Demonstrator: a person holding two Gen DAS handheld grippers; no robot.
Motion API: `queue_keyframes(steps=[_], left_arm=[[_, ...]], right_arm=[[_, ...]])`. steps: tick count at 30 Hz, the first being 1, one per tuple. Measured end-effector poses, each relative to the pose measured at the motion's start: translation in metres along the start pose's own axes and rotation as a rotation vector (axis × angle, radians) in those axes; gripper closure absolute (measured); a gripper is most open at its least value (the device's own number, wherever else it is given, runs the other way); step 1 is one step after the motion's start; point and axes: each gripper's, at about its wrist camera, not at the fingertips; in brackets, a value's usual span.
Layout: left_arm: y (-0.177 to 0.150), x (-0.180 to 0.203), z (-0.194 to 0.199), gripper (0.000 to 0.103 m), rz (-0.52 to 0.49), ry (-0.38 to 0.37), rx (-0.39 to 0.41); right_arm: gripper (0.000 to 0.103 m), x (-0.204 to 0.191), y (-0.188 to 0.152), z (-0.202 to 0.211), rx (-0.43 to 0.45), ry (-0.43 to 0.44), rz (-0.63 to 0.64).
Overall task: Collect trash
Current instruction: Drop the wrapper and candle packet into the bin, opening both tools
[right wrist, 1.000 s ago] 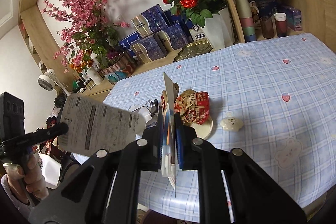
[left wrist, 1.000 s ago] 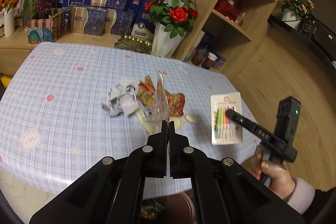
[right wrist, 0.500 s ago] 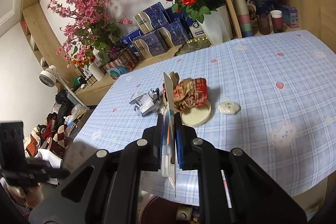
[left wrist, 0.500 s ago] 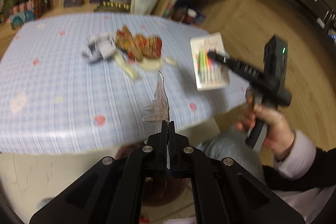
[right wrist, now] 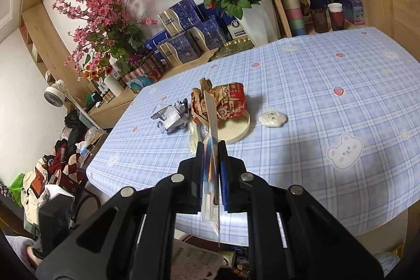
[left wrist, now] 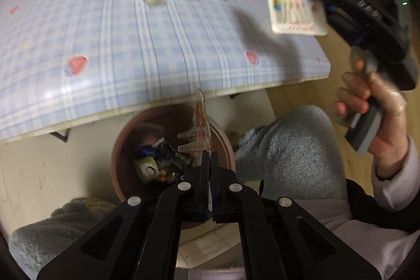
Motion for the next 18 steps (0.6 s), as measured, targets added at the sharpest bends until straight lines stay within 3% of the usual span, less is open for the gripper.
queue_keyframes(steps=[9, 11, 13, 18], left_arm=[[0.019, 0.005, -0.057, 0.100, -0.028, 0.024, -0.120], [0.019, 0.009, -0.060, 0.087, -0.047, 0.036, -0.111], [0.019, 0.009, -0.057, 0.058, -0.039, 0.033, -0.084], [0.019, 0.000, -0.026, 0.042, 0.006, 0.062, 0.045]], right_arm=[[0.089, 0.010, -0.005, 0.004, -0.003, -0.022, -0.008], [0.089, 0.013, -0.007, 0.005, -0.006, -0.027, -0.011], [0.089, 0.016, -0.008, 0.006, -0.008, -0.029, -0.012], [0.089, 0.018, -0.018, 0.004, -0.028, -0.026, -0.013]])
Point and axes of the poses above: each gripper's, at about its wrist camera, not at the fingertips, and z roughly against the way its jaws point, x to its right, y to its top, and after that the axes turned 9 degrees about -x, right-handed
